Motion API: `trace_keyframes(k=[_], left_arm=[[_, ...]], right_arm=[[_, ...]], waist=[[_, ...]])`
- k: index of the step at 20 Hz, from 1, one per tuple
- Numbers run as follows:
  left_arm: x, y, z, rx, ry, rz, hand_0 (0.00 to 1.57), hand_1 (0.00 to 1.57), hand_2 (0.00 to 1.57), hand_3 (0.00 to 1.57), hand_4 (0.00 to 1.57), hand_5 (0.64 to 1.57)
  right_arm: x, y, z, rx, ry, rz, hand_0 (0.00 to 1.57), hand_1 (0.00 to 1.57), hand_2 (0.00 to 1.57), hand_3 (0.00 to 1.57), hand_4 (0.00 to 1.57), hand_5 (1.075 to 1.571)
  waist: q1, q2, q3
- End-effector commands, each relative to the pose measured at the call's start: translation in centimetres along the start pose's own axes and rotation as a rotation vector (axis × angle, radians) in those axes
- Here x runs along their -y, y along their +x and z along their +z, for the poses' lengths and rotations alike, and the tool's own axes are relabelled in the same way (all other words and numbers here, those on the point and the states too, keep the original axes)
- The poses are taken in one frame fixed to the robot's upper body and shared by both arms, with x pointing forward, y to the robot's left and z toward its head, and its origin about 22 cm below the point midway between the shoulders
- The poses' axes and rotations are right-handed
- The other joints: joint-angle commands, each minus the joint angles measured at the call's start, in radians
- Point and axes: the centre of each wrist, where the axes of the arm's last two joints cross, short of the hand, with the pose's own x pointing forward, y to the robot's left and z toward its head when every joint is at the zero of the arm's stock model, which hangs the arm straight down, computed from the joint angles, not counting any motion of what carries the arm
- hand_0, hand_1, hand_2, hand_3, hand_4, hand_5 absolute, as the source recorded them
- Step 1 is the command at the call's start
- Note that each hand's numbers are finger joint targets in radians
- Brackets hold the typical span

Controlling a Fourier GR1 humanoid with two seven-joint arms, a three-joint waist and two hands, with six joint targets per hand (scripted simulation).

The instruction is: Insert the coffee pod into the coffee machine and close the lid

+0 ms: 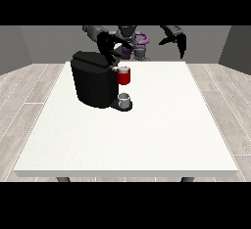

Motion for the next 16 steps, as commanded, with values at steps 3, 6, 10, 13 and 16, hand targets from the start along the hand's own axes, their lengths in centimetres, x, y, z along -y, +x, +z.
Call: trace_keyframes(k=[3, 6, 10, 13, 16], left_arm=[[1.9, 1.2, -1.4, 0.071, -0.068, 0.001, 0.0, 0.0, 0.0, 0.0, 0.36, 1.571], [1.2, 0.7, -0.8, 0.074, -0.064, 0.011, 0.0, 0.0, 0.0, 0.0, 0.38, 1.571], [2.0, 1.9, -2.0, 0.099, -0.091, -0.004, 0.0, 0.0, 0.0, 0.0, 0.4, 1.571], [2.5, 2.8, -3.1, 0.116, -0.116, 0.007, 0.0, 0.0, 0.0, 0.0, 0.43, 1.571], [3.4, 3.2, -3.5, 0.14, -0.152, 0.002, 0.0, 0.0, 0.0, 0.0, 0.43, 1.571]], right_arm=[[-2.5, 6.7, -0.5, 0.235, 0.062, 0.005, 0.0, 0.0, 0.0, 0.0, 0.27, 1.571], [-2.4, 6.4, -0.1, 0.202, 0.065, -0.009, 0.0, 0.0, 0.0, 0.0, 0.1, 1.571], [-1.3, 7.6, 0.1, 0.215, 0.027, 0.04, 0.0, 0.0, 0.0, 0.0, 0.09, 1.571], [-0.2, 9.4, 0.3, 0.247, 0.005, 0.043, 0.0, 0.0, 0.0, 0.0, 0.0, 1.571], [1.5, 10.7, 0.0, 0.233, -0.041, 0.081, 0.0, 0.0, 0.0, 0.0, 0.0, 1.571]], waist=[[0.124, 0.051, -0.0175], [0.145, 0.031, -0.0175], [0.19, 0.056, -0.0168], [0.212, 0.091, -0.0165], [0.269, 0.109, -0.0174]])
